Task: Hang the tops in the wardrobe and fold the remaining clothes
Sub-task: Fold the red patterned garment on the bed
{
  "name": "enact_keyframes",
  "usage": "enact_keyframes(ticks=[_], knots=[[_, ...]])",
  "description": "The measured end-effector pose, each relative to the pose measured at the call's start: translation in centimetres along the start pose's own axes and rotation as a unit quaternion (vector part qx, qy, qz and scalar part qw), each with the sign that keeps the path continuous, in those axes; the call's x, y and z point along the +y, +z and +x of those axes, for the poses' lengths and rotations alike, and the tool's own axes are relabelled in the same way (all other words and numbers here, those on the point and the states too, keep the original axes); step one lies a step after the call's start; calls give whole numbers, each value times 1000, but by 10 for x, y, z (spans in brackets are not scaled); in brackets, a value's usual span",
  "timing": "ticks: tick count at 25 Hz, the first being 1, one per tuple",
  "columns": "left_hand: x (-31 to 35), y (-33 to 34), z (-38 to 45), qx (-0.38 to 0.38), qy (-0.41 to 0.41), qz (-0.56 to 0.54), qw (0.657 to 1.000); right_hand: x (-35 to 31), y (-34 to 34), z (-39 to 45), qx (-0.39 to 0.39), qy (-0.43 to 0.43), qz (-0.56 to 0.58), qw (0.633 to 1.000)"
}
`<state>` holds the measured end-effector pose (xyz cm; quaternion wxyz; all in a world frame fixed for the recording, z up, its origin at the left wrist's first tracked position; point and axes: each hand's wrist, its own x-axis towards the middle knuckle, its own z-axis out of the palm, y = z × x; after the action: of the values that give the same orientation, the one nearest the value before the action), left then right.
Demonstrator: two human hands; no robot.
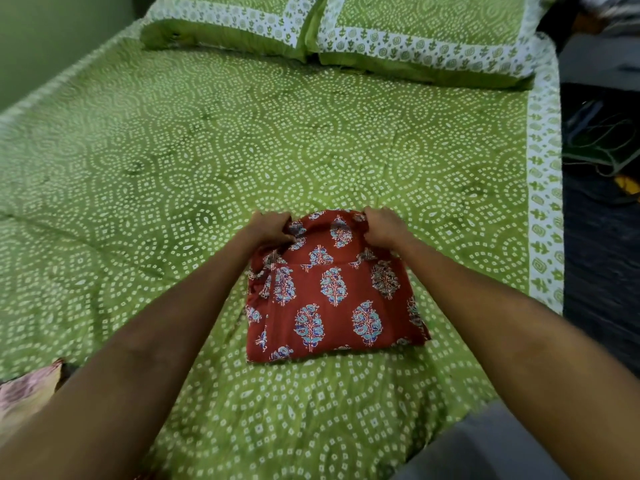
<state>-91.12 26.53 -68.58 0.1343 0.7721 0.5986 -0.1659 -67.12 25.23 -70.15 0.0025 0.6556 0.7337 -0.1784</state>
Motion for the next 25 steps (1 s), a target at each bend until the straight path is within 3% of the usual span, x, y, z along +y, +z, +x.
enact_keyframes(ticks=[2,5,7,9,11,13,18,23,25], knots=[[-2,-15,-13,-2,17,-72,997,7,-11,-12,20,0,52,998],[5,-23,-61,116,54,-79,989,24,-28,-44,90,-73,91,989],[15,-4,-103,214,133,-74,965,42,-27,-78,129,-134,120,975],[26,32,-142,260,211,-38,942,54,-12,-114,106,-170,116,973],[30,68,-162,257,213,7,943,53,10,-143,53,-190,52,979],[31,88,-167,260,188,-1,947,48,24,-156,74,-219,4,973],[27,75,-181,299,176,-67,936,44,14,-164,161,-267,34,950],[22,96,-188,237,174,-68,953,54,30,-191,101,-260,23,960],[25,97,-188,236,166,-82,954,56,32,-194,114,-243,44,962]])
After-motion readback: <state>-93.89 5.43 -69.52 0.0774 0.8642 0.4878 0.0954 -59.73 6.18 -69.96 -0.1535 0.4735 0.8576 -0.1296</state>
